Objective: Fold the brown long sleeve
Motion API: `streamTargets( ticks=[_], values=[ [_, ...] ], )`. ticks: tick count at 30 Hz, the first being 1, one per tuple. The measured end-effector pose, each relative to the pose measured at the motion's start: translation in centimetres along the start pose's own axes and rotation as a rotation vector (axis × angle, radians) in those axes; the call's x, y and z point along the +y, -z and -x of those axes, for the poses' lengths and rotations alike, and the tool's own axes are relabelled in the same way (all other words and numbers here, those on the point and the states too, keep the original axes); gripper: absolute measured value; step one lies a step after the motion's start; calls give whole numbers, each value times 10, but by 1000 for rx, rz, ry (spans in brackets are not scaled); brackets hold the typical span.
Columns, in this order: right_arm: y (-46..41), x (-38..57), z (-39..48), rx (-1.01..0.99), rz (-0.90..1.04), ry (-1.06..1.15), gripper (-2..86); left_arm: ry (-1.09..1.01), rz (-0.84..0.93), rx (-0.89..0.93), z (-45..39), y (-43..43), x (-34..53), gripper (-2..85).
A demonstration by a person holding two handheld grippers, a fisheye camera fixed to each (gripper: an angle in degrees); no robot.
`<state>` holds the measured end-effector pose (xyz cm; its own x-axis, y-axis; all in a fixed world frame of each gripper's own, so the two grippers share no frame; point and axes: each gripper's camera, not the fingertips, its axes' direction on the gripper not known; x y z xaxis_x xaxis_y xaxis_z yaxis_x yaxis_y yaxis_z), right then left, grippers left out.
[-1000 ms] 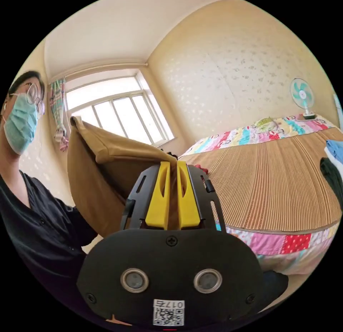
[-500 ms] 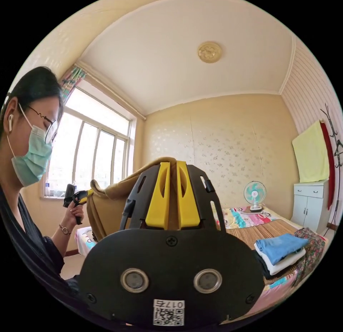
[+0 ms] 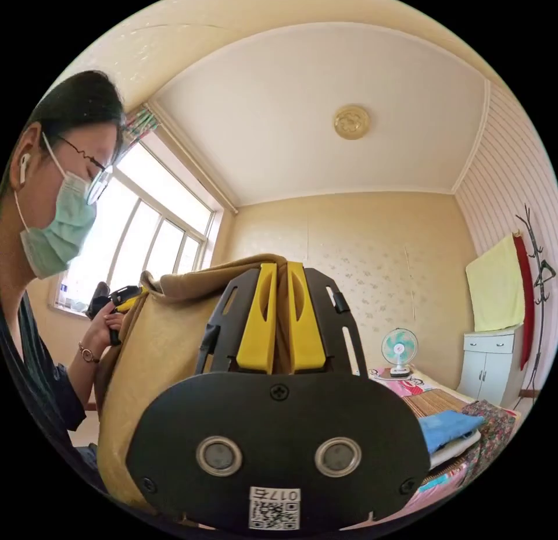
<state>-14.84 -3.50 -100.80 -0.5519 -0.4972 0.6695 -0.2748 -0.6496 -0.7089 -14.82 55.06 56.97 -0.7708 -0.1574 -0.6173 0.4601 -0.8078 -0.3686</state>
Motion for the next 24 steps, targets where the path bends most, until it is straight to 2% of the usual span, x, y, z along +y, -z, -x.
streamTargets(
  ticks=[4, 6, 7, 9, 11, 12, 15, 20, 24],
  values=[
    [-124, -2, -44, -16, 182, 32, 39, 154, 184, -176, 87, -116, -58, 54],
    [-248, 0, -85, -4, 400, 29, 48, 190, 283, -284, 139, -179, -90, 70],
    [-281, 4, -96, 13, 470, 24, 53, 183, 350, -373, 176, -219, -105, 80],
    [-390, 44, -140, 104, 762, -76, 68, 227, 477, -551, 229, -262, -108, 88],
    [-435, 94, -164, 146, 966, -178, 72, 326, 617, -673, 275, -292, -77, 91],
    [-448, 131, -171, 152, 1068, -232, 73, 323, 641, -674, 282, -298, -66, 91],
    [-450, 228, -164, 81, 1216, -262, 70, 300, 736, -693, 301, -317, 10, 89],
    [-419, 399, -127, 18, 1460, -278, 75, 321, 1006, -640, 325, -354, 180, 88],
    [-378, 482, -94, -29, 1474, -390, 80, 256, 1116, -609, 317, -374, 261, 88]
  ],
)
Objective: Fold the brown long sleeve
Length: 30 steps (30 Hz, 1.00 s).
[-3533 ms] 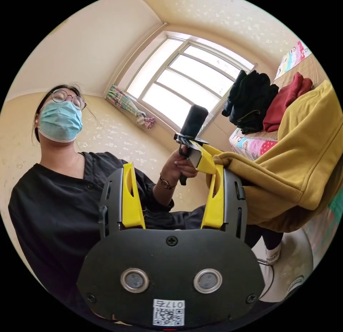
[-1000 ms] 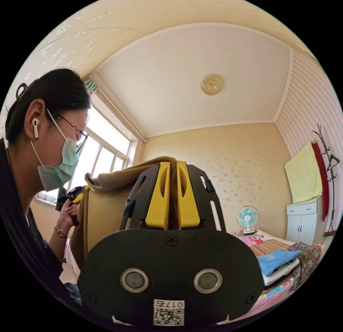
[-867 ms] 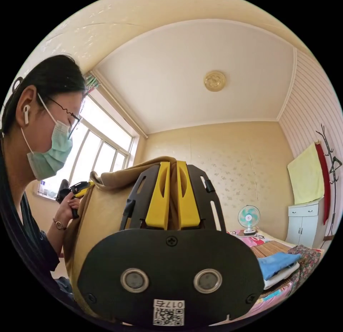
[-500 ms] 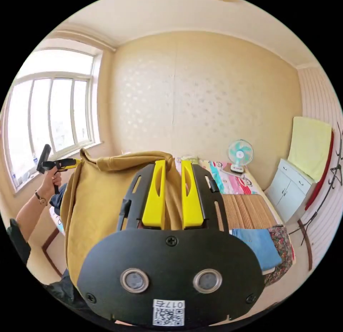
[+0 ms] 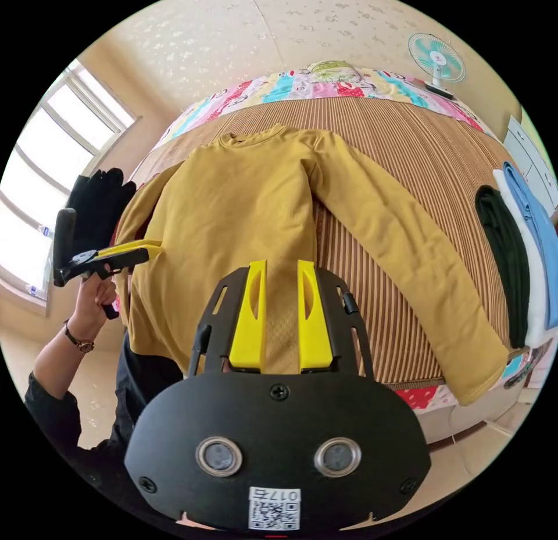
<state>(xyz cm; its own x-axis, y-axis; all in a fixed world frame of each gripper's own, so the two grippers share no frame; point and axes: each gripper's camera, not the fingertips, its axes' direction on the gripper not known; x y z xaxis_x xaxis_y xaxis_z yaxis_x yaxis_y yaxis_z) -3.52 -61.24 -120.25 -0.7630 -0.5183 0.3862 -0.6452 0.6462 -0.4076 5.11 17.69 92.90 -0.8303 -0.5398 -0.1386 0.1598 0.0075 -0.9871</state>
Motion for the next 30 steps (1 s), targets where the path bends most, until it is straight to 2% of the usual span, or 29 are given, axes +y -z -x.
streamTargets(
  ticks=[3, 5, 8, 12, 19, 30],
  values=[
    [-38, 28, 8, 83, 20, 47, 69, -6, 37, -67, -10, -41, 18, 76],
    [-40, 48, 16, 148, -80, 110, 57, 50, -110, -76, -3, -42, 40, 52],
    [-47, 75, 13, 157, -215, 121, 43, 76, -216, 55, 17, -44, 63, 38],
    [-52, 96, -11, 23, -326, 28, 35, 112, -250, 175, 35, -46, 75, 20],
    [-56, 109, -10, 32, -339, 43, 33, 84, -267, 134, 26, -42, 94, 8],
    [-61, 132, -8, 38, -354, 49, 32, 95, -271, 179, 33, -36, 120, 2]
  ],
)
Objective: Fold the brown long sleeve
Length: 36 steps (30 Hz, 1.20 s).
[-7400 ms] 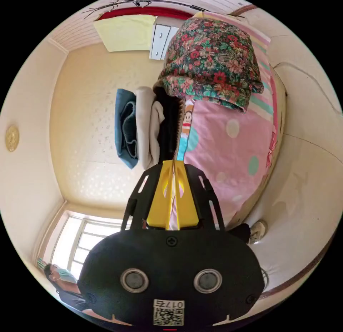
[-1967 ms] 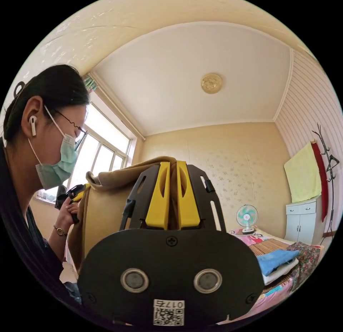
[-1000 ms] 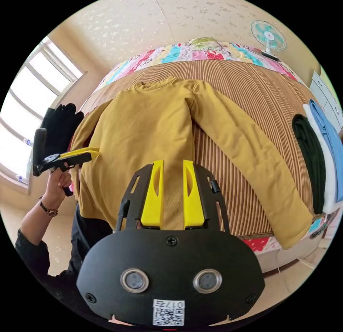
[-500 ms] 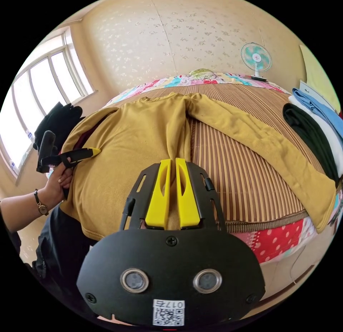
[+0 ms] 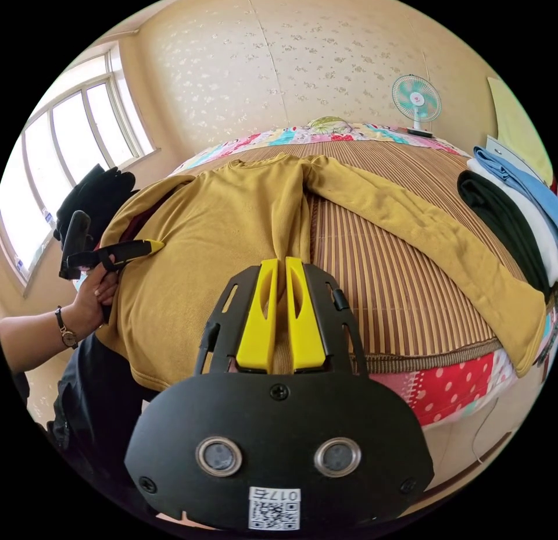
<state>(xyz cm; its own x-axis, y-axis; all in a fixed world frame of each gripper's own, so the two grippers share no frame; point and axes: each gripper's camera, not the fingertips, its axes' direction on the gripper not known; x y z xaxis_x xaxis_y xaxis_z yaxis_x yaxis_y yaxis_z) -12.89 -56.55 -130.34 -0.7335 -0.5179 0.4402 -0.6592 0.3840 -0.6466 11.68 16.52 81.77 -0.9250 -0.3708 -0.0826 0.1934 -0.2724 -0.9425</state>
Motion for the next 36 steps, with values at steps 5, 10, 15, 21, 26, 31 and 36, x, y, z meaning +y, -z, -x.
streamTargets(
  ticks=[5, 10, 15, 21, 26, 31, 36],
  values=[
    [2, 8, 1, -2, -1, -1, 33, 1, 0, 1, 0, 7, 11, -1],
    [4, 16, 2, -3, -1, -2, 33, 1, 0, -3, 0, 14, 21, -4],
    [6, 23, 3, -4, -1, -3, 33, 3, 0, 0, 1, 20, 30, -5],
    [9, 32, 5, -6, -6, -3, 33, 5, -5, 11, 2, 28, 42, -6],
    [12, 40, 7, -7, -10, -3, 33, 6, -6, 15, 3, 34, 51, -7],
    [15, 46, 7, -12, -17, -4, 33, 7, -6, 21, 4, 39, 58, -6],
    [17, 53, 9, -10, -22, -3, 33, 9, -8, 31, 5, 44, 65, -6]
  ],
)
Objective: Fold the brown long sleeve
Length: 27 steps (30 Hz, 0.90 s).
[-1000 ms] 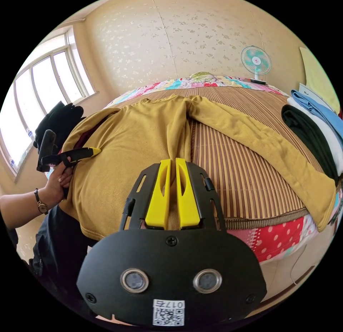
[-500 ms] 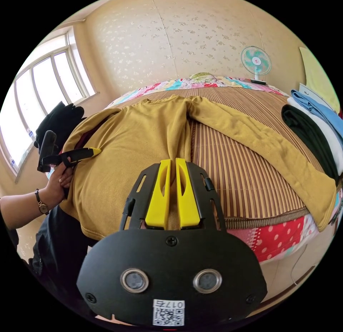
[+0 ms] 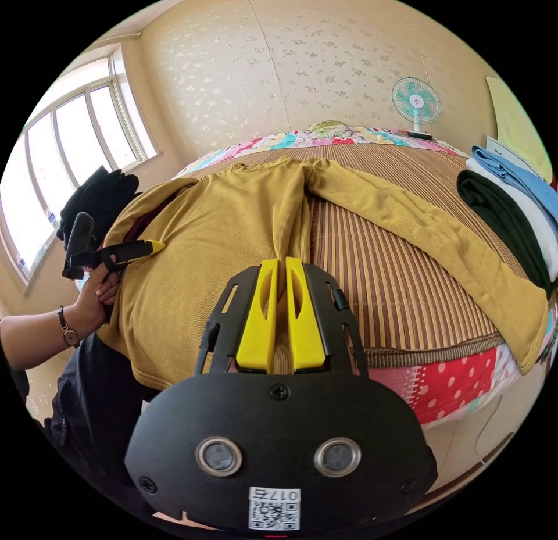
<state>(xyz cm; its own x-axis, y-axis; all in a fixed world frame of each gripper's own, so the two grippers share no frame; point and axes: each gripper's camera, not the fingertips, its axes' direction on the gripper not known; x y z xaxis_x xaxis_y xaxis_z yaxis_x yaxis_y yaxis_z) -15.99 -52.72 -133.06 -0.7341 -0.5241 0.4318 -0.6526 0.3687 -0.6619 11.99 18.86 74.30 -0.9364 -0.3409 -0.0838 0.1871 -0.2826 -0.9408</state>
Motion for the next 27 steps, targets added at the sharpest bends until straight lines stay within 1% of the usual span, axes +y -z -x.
streamTargets(
  ticks=[27],
  values=[
    [8, 12, 3, 0, -5, -2, 33, 5, -1, 8, 3, 13, 17, -5]
  ],
)
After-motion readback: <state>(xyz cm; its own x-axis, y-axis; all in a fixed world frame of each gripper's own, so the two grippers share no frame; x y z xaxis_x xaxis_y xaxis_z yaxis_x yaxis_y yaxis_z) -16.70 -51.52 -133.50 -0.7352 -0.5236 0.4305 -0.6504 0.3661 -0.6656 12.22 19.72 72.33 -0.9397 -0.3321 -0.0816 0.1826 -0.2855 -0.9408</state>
